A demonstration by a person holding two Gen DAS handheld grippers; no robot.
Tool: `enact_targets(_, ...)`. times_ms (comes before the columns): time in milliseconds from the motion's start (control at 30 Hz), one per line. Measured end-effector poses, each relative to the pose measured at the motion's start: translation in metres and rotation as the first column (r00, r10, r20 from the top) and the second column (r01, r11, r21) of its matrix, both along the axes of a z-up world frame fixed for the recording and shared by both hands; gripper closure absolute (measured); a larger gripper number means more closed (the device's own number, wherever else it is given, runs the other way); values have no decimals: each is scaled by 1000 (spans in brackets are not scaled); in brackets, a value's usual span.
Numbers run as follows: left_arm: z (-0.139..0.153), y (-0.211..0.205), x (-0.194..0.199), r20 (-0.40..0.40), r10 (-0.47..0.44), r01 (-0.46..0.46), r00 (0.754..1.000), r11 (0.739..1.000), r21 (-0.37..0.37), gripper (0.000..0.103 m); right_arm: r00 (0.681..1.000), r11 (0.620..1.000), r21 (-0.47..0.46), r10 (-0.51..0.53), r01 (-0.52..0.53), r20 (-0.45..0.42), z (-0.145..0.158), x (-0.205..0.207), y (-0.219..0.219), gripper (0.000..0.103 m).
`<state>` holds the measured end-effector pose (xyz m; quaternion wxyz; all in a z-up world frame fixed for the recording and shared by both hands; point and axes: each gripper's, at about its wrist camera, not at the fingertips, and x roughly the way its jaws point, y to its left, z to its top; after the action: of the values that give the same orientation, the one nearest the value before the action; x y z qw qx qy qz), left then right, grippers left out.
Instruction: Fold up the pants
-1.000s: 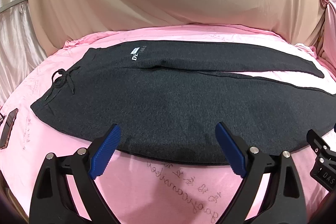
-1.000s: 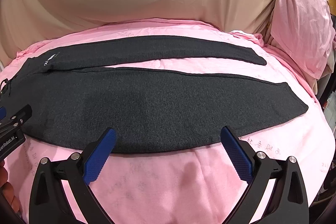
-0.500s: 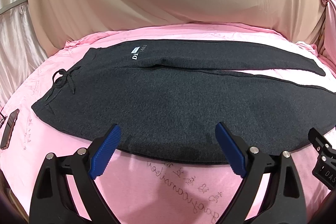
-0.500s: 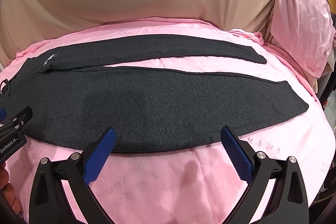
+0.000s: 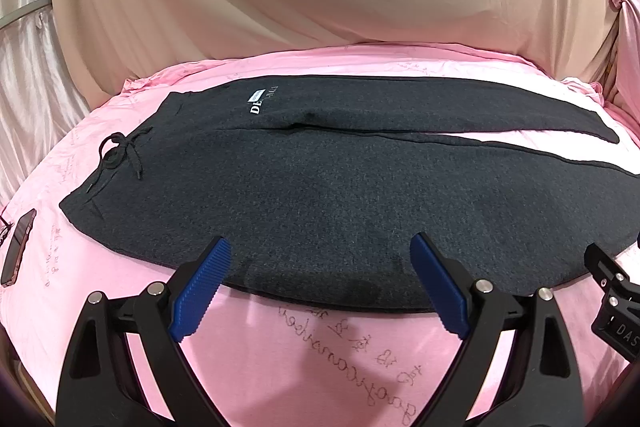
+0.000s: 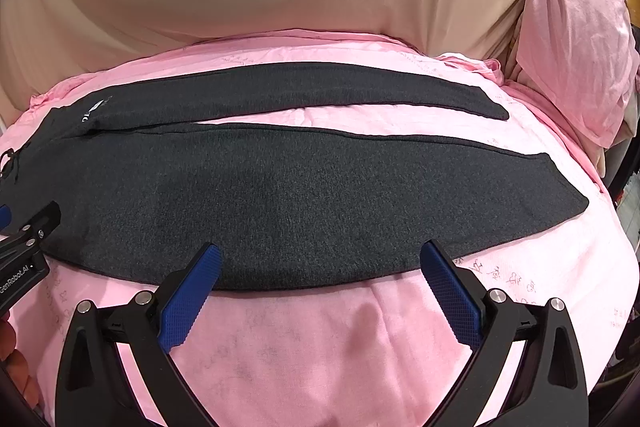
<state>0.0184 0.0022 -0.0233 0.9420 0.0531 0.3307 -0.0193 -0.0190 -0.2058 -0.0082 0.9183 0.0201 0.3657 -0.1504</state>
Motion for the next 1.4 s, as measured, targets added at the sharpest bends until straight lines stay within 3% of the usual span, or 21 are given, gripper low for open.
enact_targets(1300,-2,-2,1,-7,2,-2,1000,1000,12,14,1000,1000,2,2,-2,-3,-1,0,1,5)
enact_targets(1400,1,2,-1,-1,11,-11,1000,1000,-2,14,999,997,66,38,-38,-6,2,-1,-6,5)
